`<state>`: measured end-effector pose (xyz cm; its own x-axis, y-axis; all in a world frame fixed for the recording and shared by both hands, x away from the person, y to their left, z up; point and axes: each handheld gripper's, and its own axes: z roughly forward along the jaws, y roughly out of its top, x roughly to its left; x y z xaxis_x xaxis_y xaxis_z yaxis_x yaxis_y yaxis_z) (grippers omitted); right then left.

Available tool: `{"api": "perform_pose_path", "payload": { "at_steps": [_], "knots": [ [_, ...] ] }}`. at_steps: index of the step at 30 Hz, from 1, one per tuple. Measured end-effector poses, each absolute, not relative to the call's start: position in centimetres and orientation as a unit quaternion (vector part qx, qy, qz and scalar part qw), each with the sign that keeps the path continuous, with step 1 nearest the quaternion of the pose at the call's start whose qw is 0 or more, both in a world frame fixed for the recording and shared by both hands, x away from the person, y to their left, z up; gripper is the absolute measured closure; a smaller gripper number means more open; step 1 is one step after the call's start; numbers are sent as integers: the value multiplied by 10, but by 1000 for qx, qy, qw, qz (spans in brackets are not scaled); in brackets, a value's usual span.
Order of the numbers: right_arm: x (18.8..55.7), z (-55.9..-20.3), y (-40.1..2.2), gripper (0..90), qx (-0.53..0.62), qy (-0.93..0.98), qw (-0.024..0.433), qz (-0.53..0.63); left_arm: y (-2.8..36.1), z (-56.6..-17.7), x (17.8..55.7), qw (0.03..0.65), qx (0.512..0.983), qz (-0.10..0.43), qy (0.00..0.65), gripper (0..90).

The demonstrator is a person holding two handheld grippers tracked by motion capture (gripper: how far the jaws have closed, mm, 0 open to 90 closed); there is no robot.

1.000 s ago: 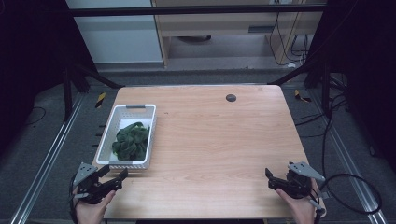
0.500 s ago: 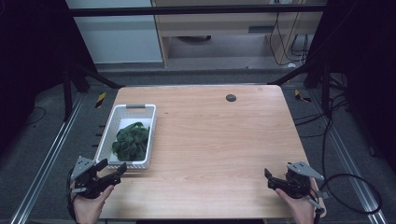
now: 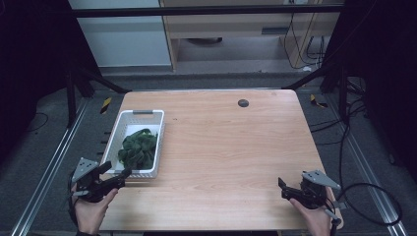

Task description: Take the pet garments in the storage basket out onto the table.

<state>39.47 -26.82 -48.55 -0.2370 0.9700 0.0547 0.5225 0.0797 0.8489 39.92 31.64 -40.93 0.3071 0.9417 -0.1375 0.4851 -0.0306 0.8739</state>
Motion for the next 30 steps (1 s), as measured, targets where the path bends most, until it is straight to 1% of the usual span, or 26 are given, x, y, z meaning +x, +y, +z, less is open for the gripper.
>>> {"api": "perform_pose_path", "payload": {
  "at_steps": [21,30],
  "knots": [
    [396,-486,-268,82,549,681,279,397,318,-394,425,442,676,251,534,189],
    [397,-486,-268,82,548,682,279,396,318,-389,438,429,684,251,535,186]
  ]
}}
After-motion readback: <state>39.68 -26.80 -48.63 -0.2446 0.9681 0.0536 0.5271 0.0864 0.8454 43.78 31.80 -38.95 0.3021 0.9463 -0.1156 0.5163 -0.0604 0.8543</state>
